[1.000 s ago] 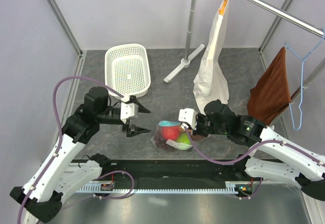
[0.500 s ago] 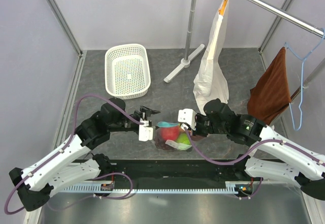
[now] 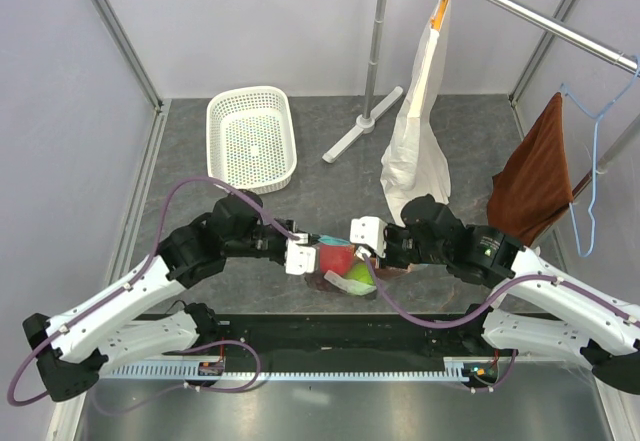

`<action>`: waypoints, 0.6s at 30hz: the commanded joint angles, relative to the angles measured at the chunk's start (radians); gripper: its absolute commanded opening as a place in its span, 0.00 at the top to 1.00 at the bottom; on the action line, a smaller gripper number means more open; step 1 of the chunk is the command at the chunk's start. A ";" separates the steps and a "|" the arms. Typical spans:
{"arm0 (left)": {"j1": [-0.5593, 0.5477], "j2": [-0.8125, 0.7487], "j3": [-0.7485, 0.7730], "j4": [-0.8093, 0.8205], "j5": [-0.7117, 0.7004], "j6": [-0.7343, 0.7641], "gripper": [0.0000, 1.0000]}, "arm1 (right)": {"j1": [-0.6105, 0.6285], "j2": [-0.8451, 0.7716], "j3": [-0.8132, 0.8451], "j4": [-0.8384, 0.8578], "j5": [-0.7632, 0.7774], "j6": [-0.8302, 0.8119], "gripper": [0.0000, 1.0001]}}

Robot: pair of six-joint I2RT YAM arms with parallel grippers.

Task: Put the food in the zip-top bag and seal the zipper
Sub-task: Zip the zipper food storage bag at the center of the board.

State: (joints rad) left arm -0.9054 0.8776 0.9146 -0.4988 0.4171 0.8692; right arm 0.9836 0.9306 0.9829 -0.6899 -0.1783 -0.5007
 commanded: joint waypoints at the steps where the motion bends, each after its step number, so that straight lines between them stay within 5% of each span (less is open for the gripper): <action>1: 0.013 0.021 0.130 -0.156 0.034 -0.153 0.98 | -0.003 -0.035 0.040 0.029 0.039 -0.070 1.00; 11: 0.219 0.147 0.349 -0.429 0.305 -0.358 0.98 | -0.005 -0.044 0.030 0.020 0.114 -0.191 1.00; 18: 0.266 0.239 0.391 -0.503 0.413 -0.470 0.98 | -0.005 -0.016 0.065 0.047 0.115 -0.187 1.00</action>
State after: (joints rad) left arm -0.6701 1.0912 1.2518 -0.8742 0.7490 0.5110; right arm 0.9863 0.9127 0.9855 -0.6056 -0.1322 -0.6704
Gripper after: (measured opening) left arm 0.027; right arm 0.011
